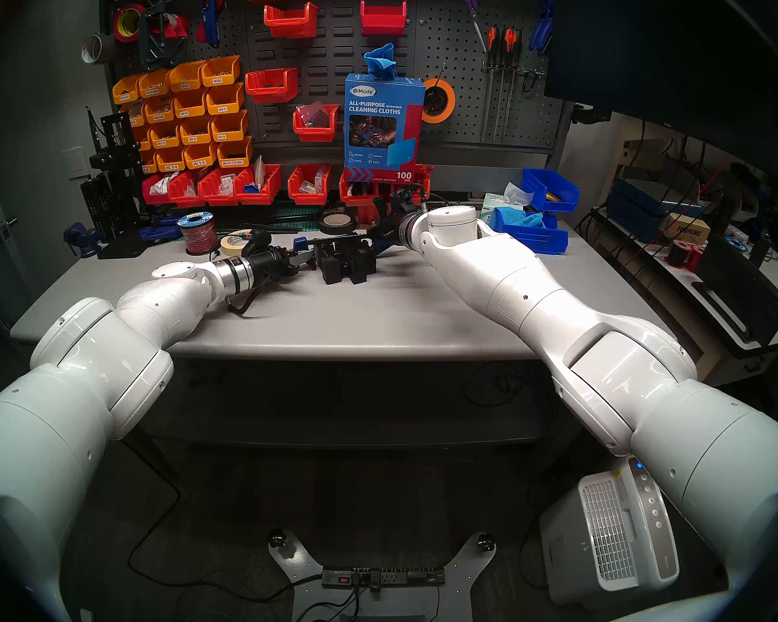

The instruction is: Clamp the two 3D printed pieces together with the clamp

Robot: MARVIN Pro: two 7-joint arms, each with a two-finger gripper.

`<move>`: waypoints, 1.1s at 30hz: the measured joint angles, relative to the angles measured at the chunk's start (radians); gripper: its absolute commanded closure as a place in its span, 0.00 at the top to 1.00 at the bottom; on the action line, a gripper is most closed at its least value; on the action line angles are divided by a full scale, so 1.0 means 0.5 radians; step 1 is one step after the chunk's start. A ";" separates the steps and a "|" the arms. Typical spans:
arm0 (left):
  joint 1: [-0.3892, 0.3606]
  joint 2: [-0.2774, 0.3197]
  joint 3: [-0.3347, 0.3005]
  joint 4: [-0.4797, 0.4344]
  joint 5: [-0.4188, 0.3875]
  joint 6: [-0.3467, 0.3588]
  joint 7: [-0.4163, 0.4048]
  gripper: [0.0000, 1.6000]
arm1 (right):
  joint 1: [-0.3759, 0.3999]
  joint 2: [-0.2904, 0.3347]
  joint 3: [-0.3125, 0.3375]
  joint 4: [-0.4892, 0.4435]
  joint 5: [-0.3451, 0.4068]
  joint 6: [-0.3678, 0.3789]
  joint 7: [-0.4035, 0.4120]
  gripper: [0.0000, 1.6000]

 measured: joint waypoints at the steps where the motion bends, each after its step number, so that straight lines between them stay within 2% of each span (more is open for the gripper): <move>1: 0.000 0.000 0.000 0.000 0.000 0.001 0.000 0.00 | 0.000 0.000 -0.004 -0.003 0.004 -0.001 -0.007 0.00; 33: 0.000 0.012 -0.008 0.005 0.001 0.017 -0.003 0.00 | -0.007 0.022 -0.149 -0.116 0.138 -0.015 -0.189 0.00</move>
